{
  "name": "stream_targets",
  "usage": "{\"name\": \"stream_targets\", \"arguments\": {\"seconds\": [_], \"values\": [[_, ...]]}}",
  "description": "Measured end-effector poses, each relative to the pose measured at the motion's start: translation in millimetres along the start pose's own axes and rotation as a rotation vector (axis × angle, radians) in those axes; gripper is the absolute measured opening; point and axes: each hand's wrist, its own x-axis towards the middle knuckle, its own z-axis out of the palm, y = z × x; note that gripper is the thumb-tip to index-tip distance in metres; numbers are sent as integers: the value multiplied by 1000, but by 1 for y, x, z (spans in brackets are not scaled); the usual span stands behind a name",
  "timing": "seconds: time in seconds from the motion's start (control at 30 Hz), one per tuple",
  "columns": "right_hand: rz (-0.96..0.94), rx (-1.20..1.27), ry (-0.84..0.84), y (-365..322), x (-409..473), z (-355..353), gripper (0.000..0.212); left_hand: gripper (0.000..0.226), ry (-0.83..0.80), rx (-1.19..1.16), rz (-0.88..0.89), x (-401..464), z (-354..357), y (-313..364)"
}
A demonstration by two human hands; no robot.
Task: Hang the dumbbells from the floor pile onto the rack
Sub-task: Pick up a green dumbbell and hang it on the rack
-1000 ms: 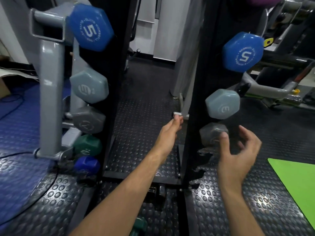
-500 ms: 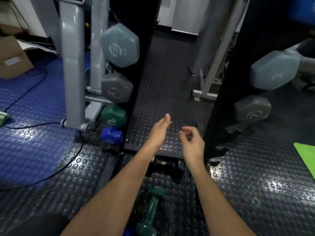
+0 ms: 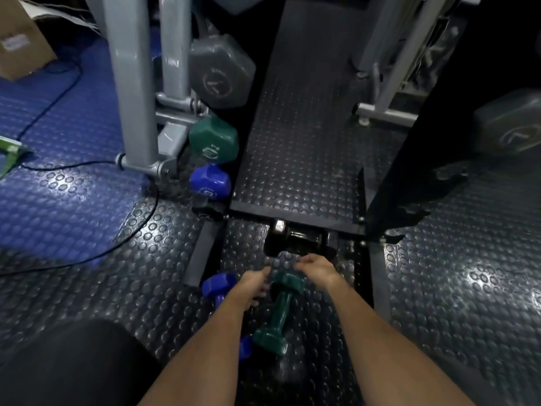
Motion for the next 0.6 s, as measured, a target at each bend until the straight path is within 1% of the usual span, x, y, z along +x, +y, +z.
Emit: {"name": "stream_targets", "arguments": {"seconds": [0.07, 0.17, 0.2, 0.23, 0.27, 0.3, 0.33, 0.37, 0.43, 0.5, 0.6], "values": [[-3, -1, -9, 13, 4, 13, 36, 35, -56, 44, -39, 0, 4, -16], [-54, -68, -35, 25, 10, 31, 47, 18, -81, 133, -47, -2, 14, -33], [-71, -91, -48, 28, 13, 35, 53, 19, -92, 160, -44, 1, 20, -40], [-79, -108, -60, 28, 14, 38, 60, 28, -110, 205, -52, 3, 25, -47], [-85, -119, -67, 28, 15, 40, 66, 44, -124, 248, -57, 7, 30, -54], [-81, -131, -74, 29, 18, 43, 70, 59, -125, 289, -66, 9, 35, -61], [-87, -142, -86, 30, 20, 45, 72, 69, -122, 323, -61, 14, 38, -66], [-90, -155, -101, 32, 20, 48, 74, 70, -108, 355, -54, 14, 41, -69], [-101, -197, -89, 36, 24, 52, 70, 62, -67, 407, -14, 16, 46, -73], [-109, -216, -45, 41, 30, 51, 61, 52, -31, 430, 43, 18, 47, -76], [-104, -183, -1, 43, 32, 41, 46, 42, -52, 411, 110, 19, 45, -69]]}}
